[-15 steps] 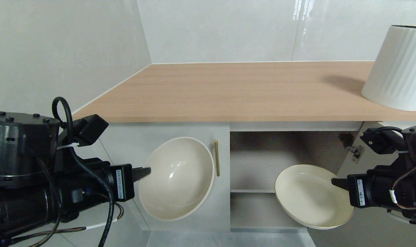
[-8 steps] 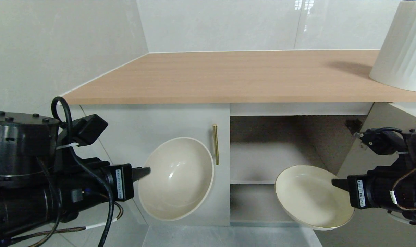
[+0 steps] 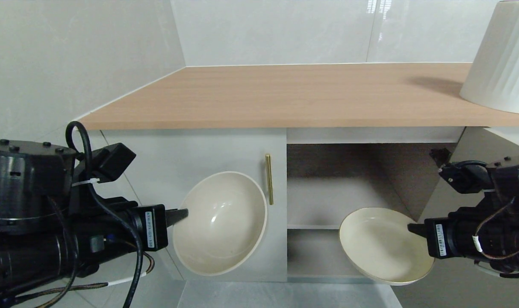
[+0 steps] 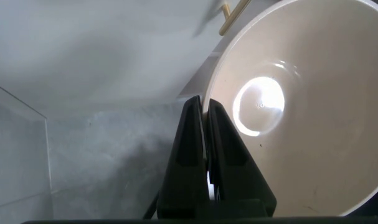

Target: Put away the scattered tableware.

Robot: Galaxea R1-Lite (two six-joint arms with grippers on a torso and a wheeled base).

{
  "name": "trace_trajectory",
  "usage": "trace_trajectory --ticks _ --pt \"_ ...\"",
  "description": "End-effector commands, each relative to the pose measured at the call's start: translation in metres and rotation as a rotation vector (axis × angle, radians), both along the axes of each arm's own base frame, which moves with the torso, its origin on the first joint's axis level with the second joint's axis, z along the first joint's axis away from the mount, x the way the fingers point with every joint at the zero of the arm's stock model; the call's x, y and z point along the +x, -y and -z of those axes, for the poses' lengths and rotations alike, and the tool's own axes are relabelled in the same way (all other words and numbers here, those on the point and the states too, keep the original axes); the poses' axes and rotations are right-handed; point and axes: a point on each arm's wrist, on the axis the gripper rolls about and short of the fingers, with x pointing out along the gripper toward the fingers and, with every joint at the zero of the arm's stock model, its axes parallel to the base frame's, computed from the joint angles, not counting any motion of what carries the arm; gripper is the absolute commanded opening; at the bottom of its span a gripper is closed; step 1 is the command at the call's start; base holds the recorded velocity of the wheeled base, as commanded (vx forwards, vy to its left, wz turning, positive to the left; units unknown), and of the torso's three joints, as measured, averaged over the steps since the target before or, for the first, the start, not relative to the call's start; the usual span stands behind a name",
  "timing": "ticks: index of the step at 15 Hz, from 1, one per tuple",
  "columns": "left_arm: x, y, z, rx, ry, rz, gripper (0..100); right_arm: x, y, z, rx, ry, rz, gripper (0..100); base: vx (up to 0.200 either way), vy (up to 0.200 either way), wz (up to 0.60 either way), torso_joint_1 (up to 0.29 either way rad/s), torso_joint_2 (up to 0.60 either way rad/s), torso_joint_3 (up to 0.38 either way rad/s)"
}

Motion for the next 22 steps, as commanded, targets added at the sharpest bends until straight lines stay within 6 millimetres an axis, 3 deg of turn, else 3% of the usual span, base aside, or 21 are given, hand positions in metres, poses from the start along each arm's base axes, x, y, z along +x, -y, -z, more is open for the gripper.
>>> trace_trajectory --ticks 1,6,11,15,22 --pt "0.001 0.001 0.001 0.003 -0.006 -0.001 0 0.018 -0.009 0.018 -0.037 -0.044 -0.01 0 0.0 0.0 0.0 0.0 0.0 0.0" --pt "0.002 0.001 0.003 0.004 -0.012 -0.003 0 0.084 -0.044 0.078 -0.065 -0.057 -0.033 0 0.0 0.0 0.0 0.0 0.0 0.0" --pt "0.008 0.004 0.009 0.02 -0.04 -0.003 0 0.111 -0.057 0.131 -0.054 -0.086 0.013 0 0.0 0.0 0.0 0.0 0.0 0.0" --pt "0.01 0.005 0.012 0.027 -0.052 -0.004 0 0.134 -0.054 0.148 -0.022 -0.026 0.141 0 0.0 0.0 0.0 0.0 0.0 0.0" --pt "0.011 0.006 0.013 0.027 -0.055 -0.004 0 0.173 -0.043 0.156 0.002 0.033 0.337 0 0.0 0.0 0.0 0.0 0.0 0.0"
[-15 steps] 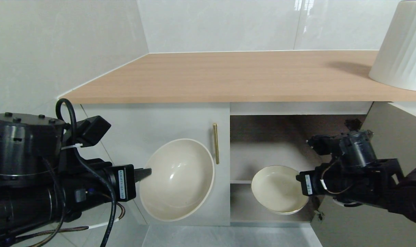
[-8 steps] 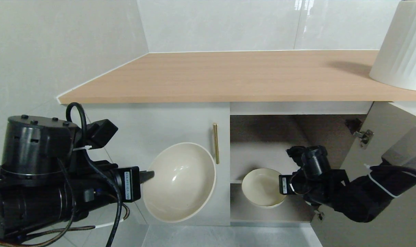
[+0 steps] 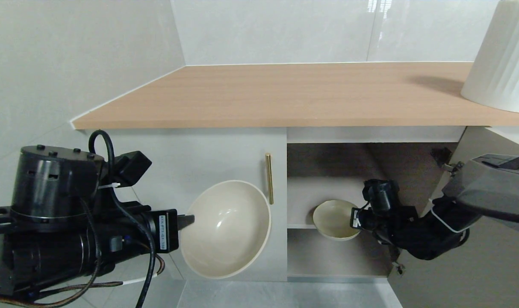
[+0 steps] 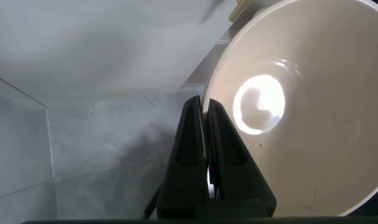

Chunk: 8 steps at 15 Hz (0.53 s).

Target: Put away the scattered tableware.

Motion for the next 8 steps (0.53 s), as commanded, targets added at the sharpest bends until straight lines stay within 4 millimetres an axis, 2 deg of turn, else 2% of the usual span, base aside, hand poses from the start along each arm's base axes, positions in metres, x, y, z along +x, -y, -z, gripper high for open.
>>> trace_trajectory --ticks 1,8 --pt "0.0 0.0 0.0 0.0 -0.002 0.0 0 0.01 0.0 0.009 -0.01 0.004 0.04 0 0.0 0.0 0.0 0.0 0.0 0.0" --pt "0.001 0.001 0.001 0.001 -0.006 -0.001 0 0.031 0.008 0.017 -0.055 0.044 0.153 0 0.0 0.0 0.0 0.0 0.0 0.0"
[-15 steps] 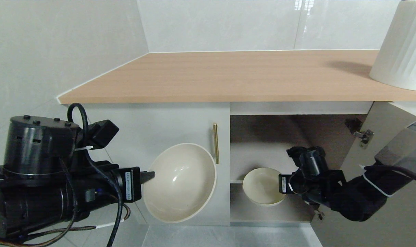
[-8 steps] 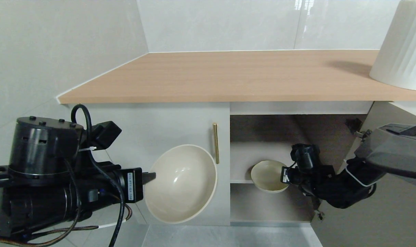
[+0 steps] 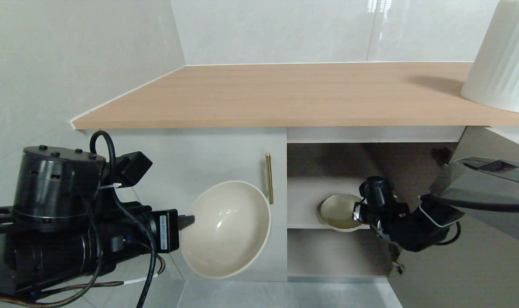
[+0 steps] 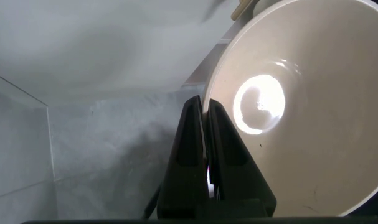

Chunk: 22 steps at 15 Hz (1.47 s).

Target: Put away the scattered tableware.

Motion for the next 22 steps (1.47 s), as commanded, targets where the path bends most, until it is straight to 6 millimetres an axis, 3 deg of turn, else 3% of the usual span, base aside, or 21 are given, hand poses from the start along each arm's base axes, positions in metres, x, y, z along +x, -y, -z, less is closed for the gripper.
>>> trace_trajectory --ticks 1,9,17,18,22 --pt "0.0 0.0 0.0 0.0 -0.002 -0.001 0 0.006 0.002 0.005 -0.005 0.004 0.021 0 0.0 0.0 0.0 0.0 0.0 0.0" --pt "0.0 0.0 0.0 0.0 -0.002 -0.002 0 0.026 0.004 0.015 -0.031 0.033 0.081 0 0.0 0.0 0.0 0.0 0.0 0.0" --pt "0.0 0.0 0.0 -0.001 -0.002 -0.003 0 0.03 0.003 0.012 -0.032 0.051 0.092 0 0.0 0.0 0.0 0.0 0.0 0.0" --pt "0.0 0.0 0.0 -0.001 -0.002 -0.001 0 0.03 0.003 0.012 -0.032 0.052 0.093 100 0.0 0.0 0.0 0.0 0.0 0.0" --pt "0.0 0.0 0.0 -0.001 -0.002 -0.003 0 0.03 0.003 0.009 -0.027 0.063 0.095 100 0.0 0.0 0.0 0.0 0.0 0.0"
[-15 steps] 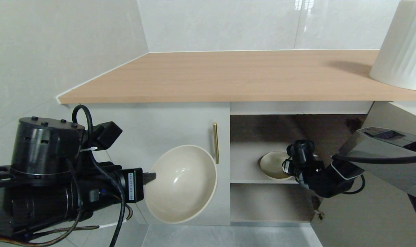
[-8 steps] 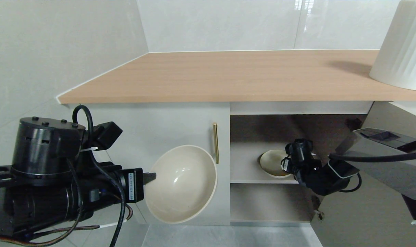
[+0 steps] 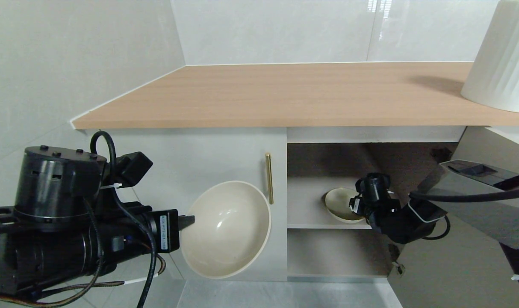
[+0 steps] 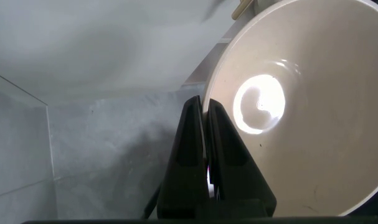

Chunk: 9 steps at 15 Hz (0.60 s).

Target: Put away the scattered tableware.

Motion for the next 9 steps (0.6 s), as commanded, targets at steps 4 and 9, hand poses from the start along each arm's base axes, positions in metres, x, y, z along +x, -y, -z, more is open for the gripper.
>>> trace_trajectory --ticks 4,9 --pt "0.001 0.001 0.001 0.005 -0.004 0.002 0 -0.014 0.004 -0.025 0.018 0.023 -0.008 100 0.0 0.0 0.0 0.0 0.0 0.0" --pt "0.012 0.018 0.014 0.019 -0.018 0.047 0 -0.077 -0.014 -0.075 0.124 -0.057 -0.301 100 0.0 0.0 0.0 0.0 0.0 0.0"
